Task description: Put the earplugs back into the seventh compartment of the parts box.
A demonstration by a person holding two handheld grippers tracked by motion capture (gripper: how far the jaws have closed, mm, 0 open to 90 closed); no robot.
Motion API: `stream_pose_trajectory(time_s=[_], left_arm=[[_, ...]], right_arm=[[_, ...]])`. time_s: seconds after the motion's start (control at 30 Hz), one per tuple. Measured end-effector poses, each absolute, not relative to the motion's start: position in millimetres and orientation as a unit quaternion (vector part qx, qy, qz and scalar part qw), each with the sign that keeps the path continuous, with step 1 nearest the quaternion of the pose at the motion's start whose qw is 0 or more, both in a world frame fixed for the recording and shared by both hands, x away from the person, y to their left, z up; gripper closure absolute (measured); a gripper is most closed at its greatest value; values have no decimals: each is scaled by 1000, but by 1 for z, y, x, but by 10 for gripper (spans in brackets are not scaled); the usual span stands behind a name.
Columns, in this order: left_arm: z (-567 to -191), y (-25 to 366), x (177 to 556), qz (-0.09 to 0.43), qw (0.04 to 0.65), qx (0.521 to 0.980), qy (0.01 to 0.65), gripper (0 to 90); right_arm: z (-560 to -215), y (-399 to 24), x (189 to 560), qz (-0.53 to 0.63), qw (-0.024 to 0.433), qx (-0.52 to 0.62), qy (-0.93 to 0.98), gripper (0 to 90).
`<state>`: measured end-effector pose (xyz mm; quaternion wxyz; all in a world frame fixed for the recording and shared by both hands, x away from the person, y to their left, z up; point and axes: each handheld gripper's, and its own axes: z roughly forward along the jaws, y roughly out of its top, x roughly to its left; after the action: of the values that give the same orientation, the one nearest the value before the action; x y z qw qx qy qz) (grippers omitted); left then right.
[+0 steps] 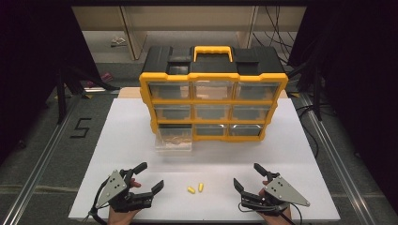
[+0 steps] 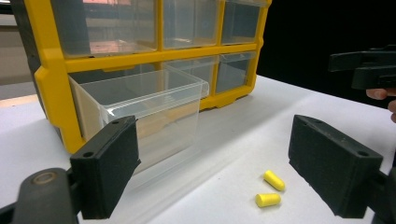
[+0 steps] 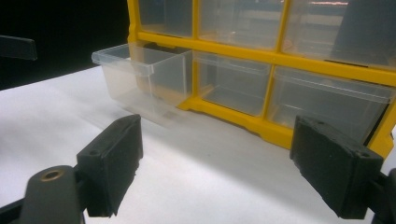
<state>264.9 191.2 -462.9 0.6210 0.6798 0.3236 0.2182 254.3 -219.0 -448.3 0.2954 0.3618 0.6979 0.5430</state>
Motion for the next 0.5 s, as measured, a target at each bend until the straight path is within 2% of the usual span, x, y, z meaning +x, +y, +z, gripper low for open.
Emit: stream_pose_trajectory(time_s=[0.5], left_arm=[[-462,190,263,223,622,679,319,163]], right_arm=[[-450,-212,255,541,278,350,712,205]])
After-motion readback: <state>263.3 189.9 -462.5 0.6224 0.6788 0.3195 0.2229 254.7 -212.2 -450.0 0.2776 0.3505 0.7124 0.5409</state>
